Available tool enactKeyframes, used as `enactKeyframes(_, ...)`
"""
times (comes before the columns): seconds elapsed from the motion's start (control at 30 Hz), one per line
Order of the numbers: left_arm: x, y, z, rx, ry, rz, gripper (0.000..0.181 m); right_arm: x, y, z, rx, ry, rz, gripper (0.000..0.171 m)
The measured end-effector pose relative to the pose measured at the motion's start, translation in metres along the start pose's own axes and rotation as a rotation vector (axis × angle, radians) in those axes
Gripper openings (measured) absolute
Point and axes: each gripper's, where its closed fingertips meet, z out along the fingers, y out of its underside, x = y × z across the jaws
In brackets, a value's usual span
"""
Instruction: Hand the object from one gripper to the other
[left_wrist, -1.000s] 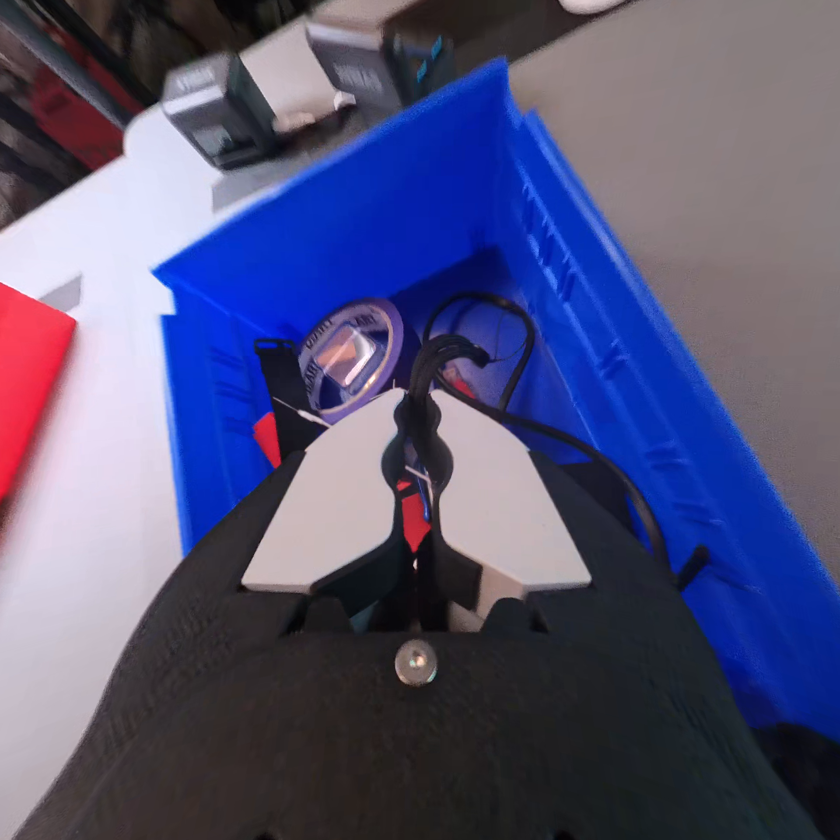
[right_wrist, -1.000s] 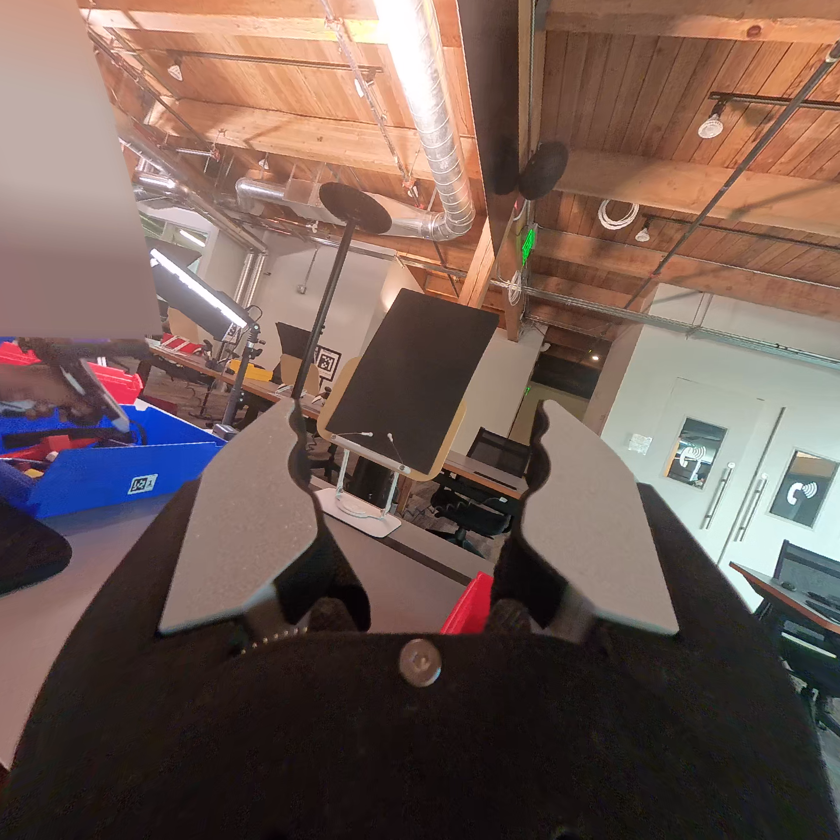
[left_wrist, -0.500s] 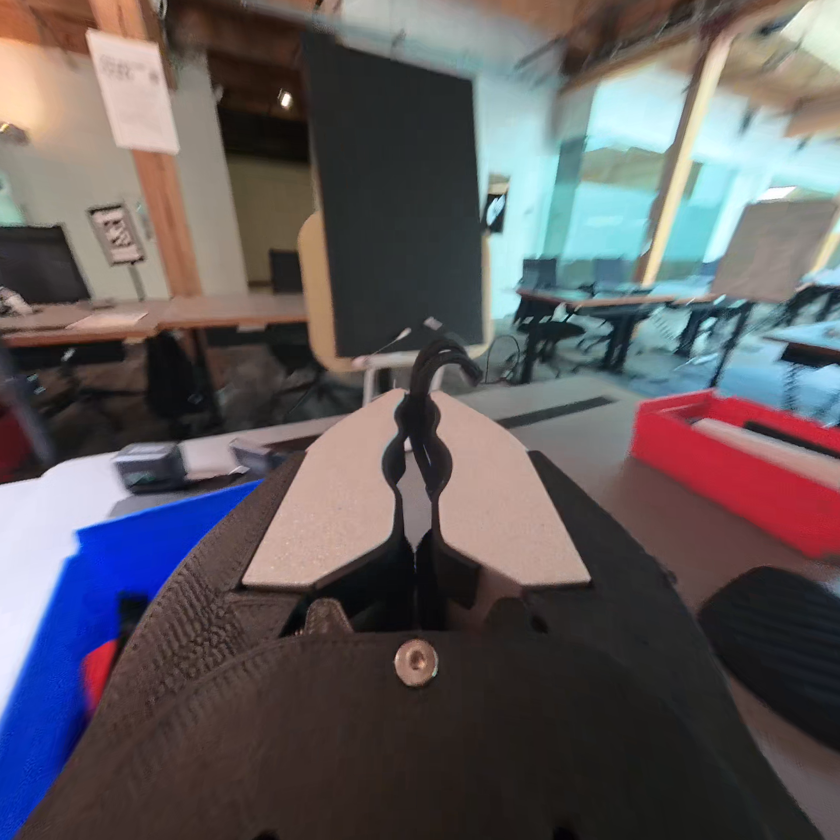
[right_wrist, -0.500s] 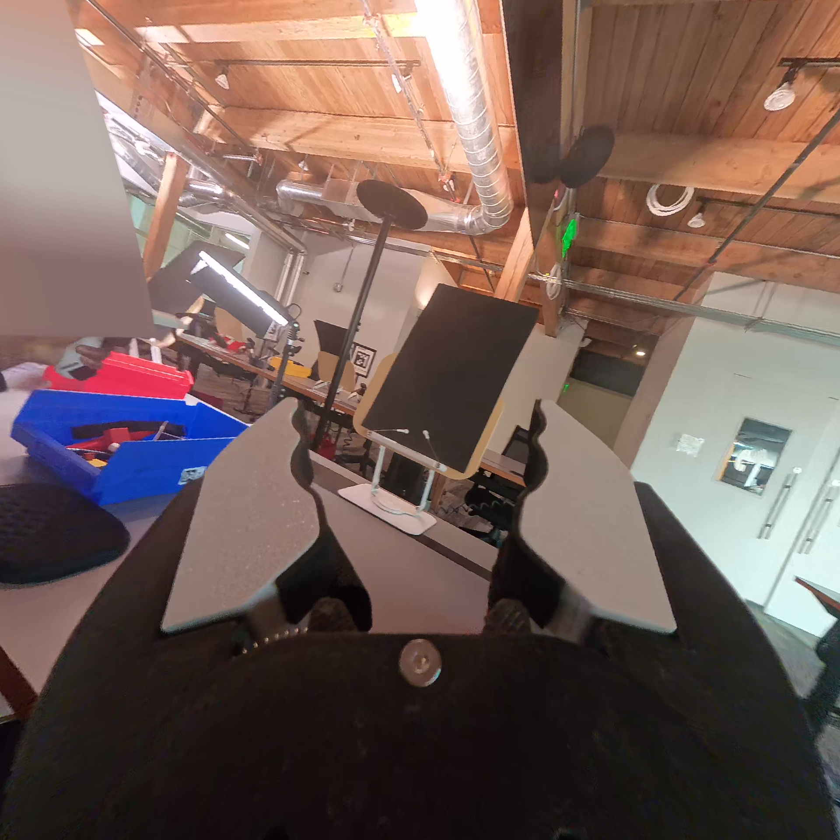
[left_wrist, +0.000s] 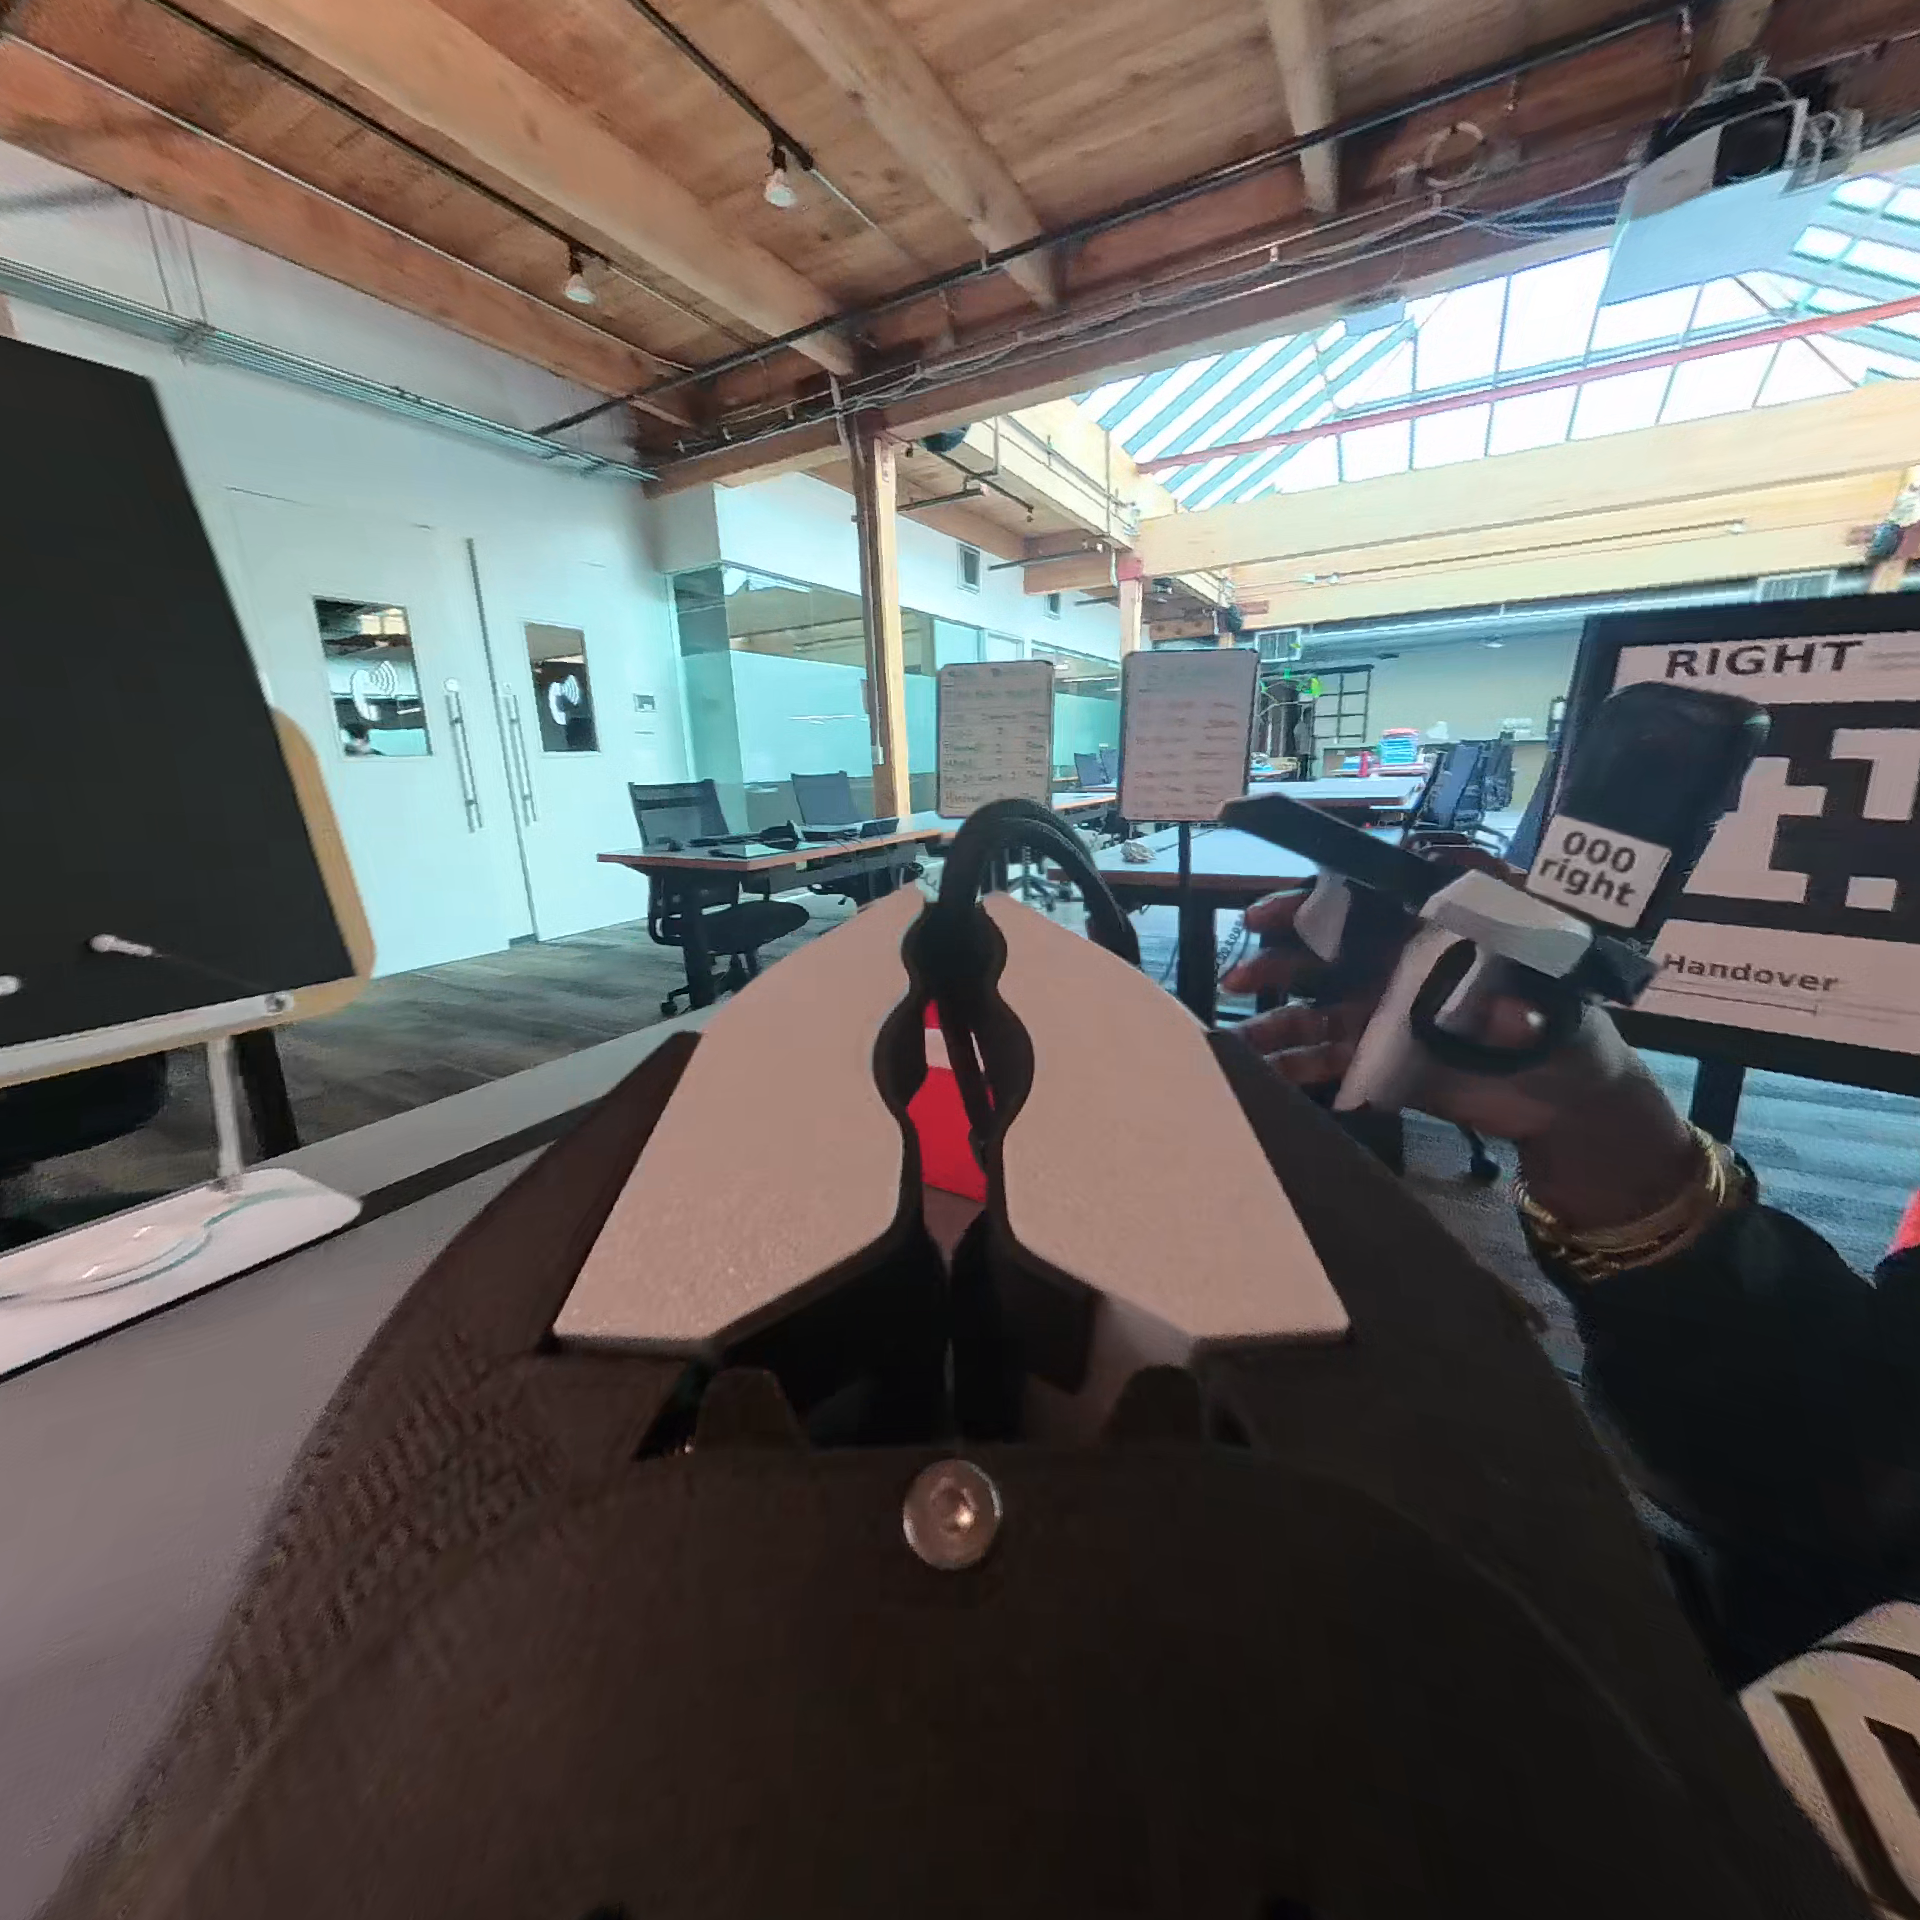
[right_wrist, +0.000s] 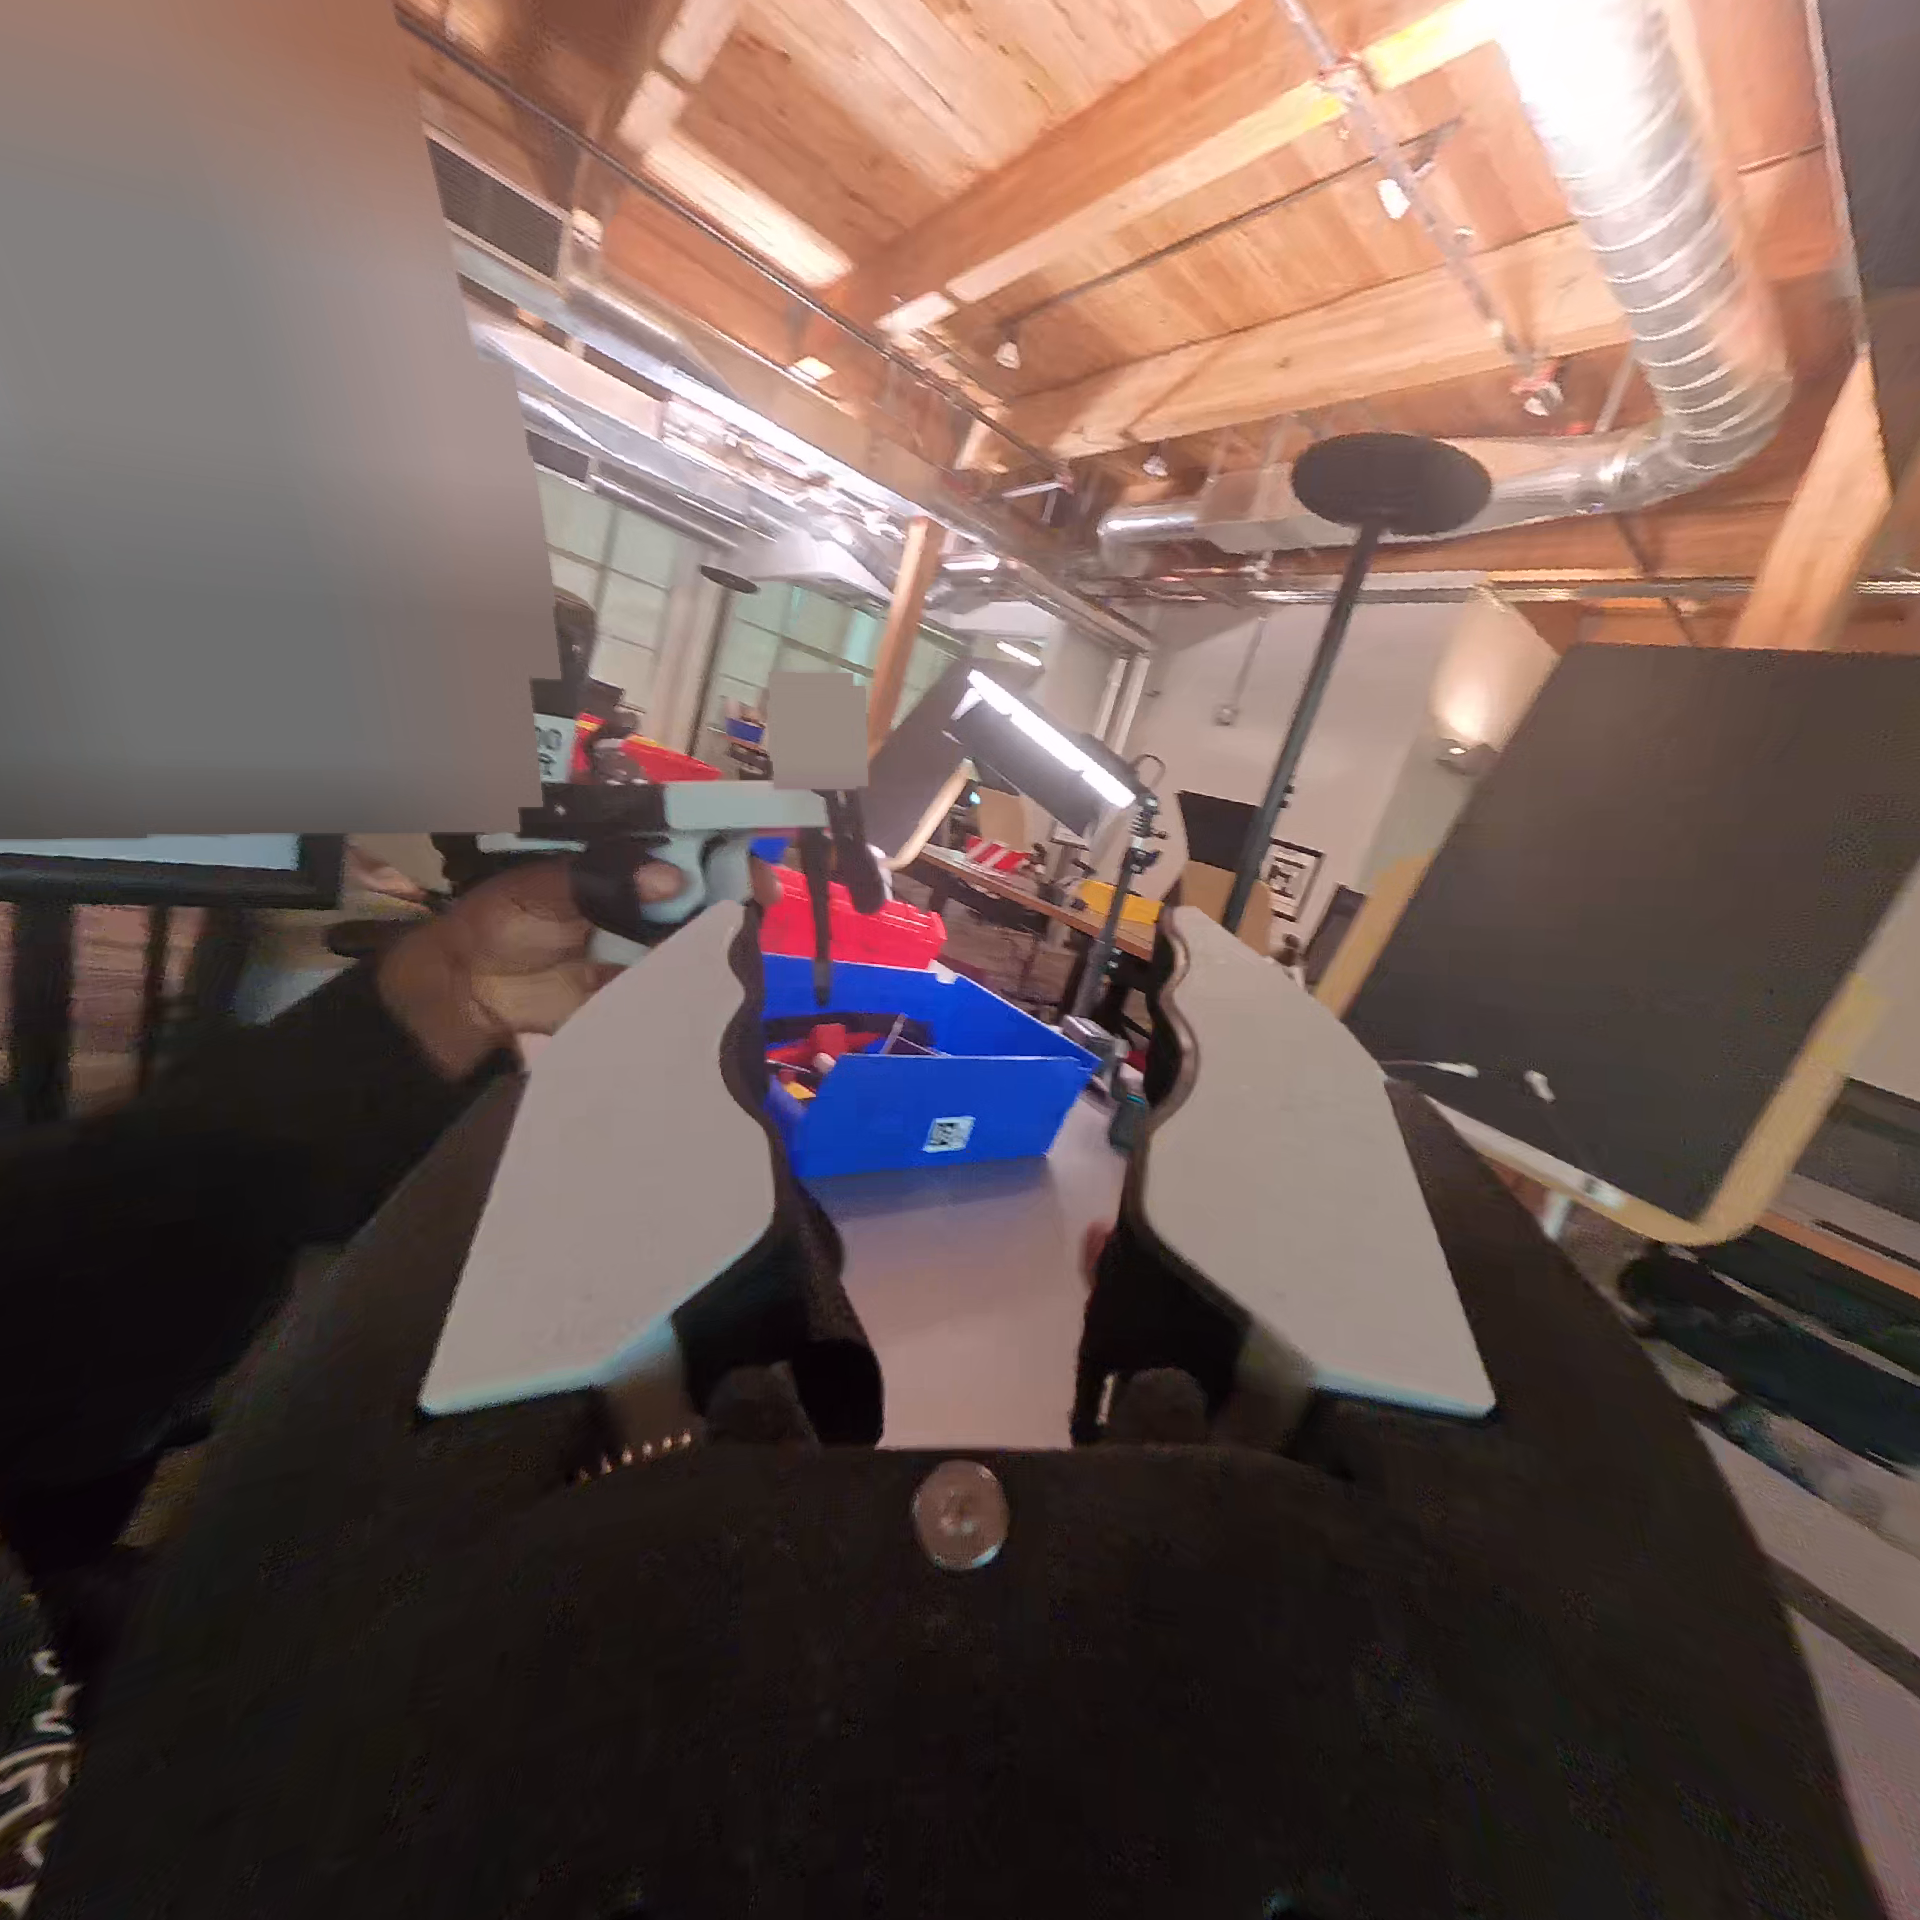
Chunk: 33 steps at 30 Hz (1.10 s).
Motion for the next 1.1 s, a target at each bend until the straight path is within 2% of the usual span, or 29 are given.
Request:
enactKeyframes(0.13,0.026,0.009,0.009,-0.032,0.069,0.01,0.005,-0.028,0.001,0.011,0.03,-0.099,0.017,0.06)
enactKeyframes(0.3,0.036,0.011,0.01,-0.04,0.093,0.015,0.005,-0.045,0.024,0.018,-0.106,-0.165,-0.041,0.058)
enactKeyframes(0.4,0.038,0.007,0.009,-0.015,0.102,0.008,0.005,-0.044,0.033,0.019,-0.152,-0.156,-0.068,0.048)
enactKeyframes(0.57,0.044,0.005,0.009,-0.001,0.121,0.012,0.005,-0.046,0.027,0.022,-0.052,-0.234,0.266,0.04)
enactKeyframes(0.67,0.048,0.009,0.011,-0.012,0.128,0.023,0.005,-0.044,0.025,0.023,0.002,-0.26,0.359,0.033)
enactKeyframes(0.77,0.053,0.013,0.014,-0.024,0.144,0.033,0.005,-0.051,0.029,0.024,-0.026,-0.289,0.344,0.03)
enactKeyframes(0.87,0.055,0.017,0.016,-0.038,0.141,0.057,0.005,-0.055,0.025,0.022,-0.006,-0.332,0.376,0.013)
enactKeyframes(0.97,0.056,0.018,0.015,-0.043,0.141,0.077,0.006,-0.054,0.025,0.019,-0.018,-0.352,0.372,0.012)
enactKeyframes(1.1,0.057,0.023,0.012,-0.09,0.162,0.12,0.011,-0.048,0.022,0.012,-0.04,-0.324,0.244,0.012)
